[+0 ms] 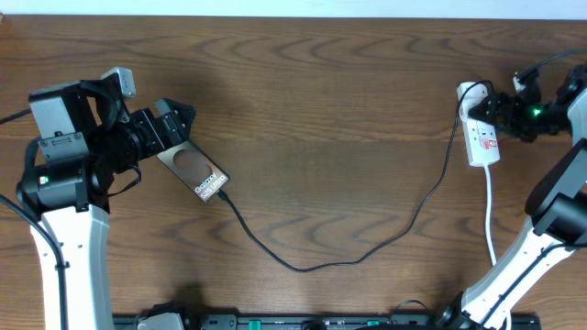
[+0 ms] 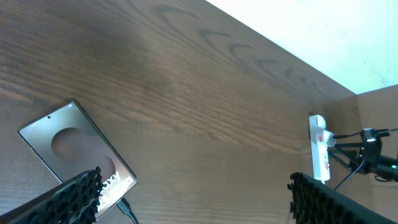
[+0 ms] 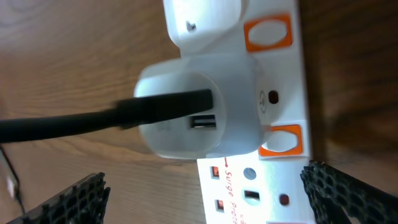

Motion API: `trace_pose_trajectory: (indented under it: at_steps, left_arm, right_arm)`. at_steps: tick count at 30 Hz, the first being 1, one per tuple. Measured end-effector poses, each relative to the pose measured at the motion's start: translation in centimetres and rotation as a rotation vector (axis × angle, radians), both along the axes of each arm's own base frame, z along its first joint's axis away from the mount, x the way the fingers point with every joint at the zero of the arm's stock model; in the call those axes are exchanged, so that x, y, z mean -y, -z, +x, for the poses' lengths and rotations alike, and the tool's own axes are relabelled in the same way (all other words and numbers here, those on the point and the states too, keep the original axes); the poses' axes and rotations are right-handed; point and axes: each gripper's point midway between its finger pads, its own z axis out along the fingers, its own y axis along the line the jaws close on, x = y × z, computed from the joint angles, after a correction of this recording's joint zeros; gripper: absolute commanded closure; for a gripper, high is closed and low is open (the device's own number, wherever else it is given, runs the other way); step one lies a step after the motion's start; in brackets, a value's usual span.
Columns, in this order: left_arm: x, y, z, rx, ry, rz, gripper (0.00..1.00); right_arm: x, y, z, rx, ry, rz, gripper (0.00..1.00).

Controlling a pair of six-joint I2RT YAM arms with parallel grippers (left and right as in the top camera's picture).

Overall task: Plug charger to phone and switch on socket
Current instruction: 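Press the orange switch beside the charger with the right gripper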

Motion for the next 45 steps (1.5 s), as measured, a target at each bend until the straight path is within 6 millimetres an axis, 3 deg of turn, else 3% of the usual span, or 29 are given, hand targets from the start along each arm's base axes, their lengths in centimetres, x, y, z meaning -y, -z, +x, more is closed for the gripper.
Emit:
trace_pose_trajectory:
  at_steps: [45]
  left_arm:
    - [0.0, 1.2, 0.1, -0.05, 0.0, -0.012, 0.05]
  right_arm:
    - [-1.3, -0.2, 1.6, 0.036, -0.021, -0.023, 0.01]
